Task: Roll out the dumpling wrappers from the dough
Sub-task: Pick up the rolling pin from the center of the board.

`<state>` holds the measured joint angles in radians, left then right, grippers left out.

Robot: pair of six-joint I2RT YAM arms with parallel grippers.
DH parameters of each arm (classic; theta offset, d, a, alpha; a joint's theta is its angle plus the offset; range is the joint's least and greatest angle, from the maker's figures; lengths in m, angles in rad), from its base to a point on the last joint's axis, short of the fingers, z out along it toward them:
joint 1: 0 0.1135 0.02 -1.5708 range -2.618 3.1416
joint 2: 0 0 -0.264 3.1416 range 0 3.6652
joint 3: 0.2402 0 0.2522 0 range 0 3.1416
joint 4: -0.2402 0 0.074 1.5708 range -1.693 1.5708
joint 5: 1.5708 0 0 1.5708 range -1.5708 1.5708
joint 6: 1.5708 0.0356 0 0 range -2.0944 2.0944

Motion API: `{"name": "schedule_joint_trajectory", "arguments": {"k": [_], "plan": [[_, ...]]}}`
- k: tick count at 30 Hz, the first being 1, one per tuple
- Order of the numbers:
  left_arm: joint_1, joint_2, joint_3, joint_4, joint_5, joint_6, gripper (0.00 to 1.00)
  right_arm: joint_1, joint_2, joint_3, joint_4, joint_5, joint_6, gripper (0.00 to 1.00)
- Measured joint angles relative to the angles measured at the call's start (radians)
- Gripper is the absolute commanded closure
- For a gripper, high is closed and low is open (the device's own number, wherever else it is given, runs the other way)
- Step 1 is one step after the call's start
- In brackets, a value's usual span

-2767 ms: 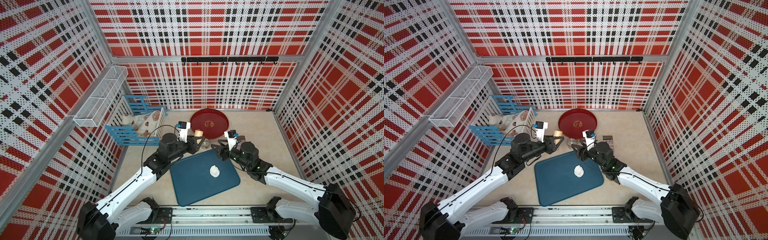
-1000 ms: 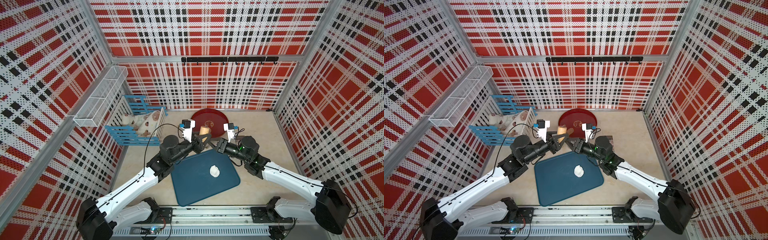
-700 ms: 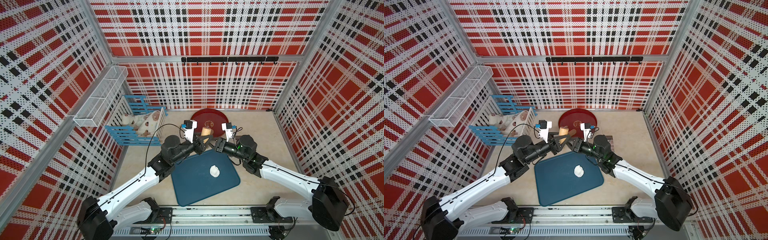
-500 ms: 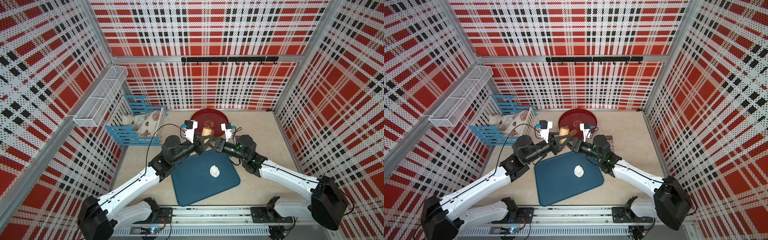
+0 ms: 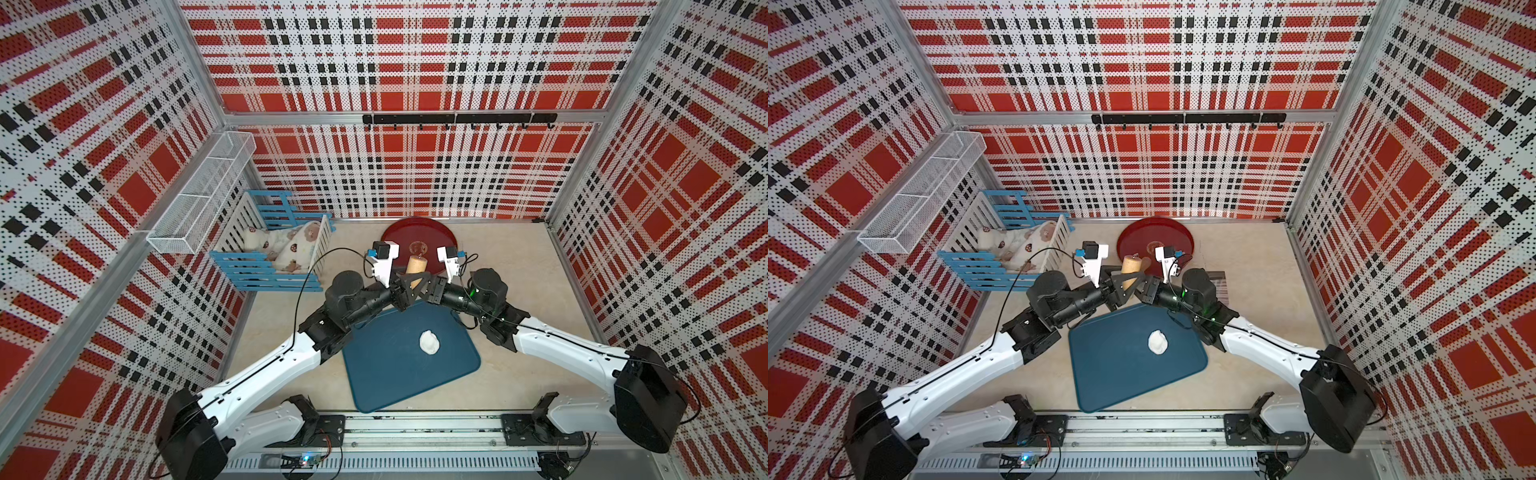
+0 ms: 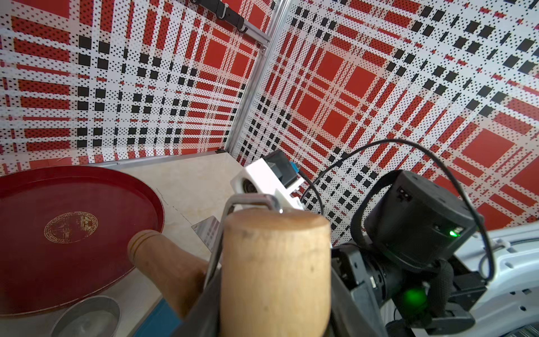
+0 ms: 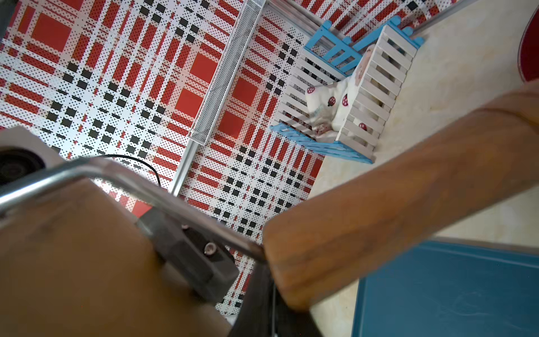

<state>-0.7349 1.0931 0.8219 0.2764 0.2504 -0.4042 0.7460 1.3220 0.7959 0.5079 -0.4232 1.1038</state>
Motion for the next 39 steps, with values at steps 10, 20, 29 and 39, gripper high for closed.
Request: {"name": "schedule_joint_trajectory", "arguments": {"k": [10,20,29,39], "plan": [[-0.002,-0.038,-0.016,0.014,-0.047,-0.012,0.04,0.002,-0.051,0.006,-0.138,0.111,-0.112,1.00],[-0.002,-0.174,-0.024,-0.034,-0.204,-0.035,0.05,0.002,-0.069,0.043,-0.402,0.365,-0.402,1.00],[-0.002,-0.126,0.047,-0.214,-0.264,-0.016,0.23,0.004,-0.117,-0.037,-0.436,0.525,-0.679,1.00],[-0.037,0.047,0.111,-0.283,-0.120,-0.008,0.45,0.019,-0.137,-0.055,-0.433,0.563,-0.855,1.00]]}}
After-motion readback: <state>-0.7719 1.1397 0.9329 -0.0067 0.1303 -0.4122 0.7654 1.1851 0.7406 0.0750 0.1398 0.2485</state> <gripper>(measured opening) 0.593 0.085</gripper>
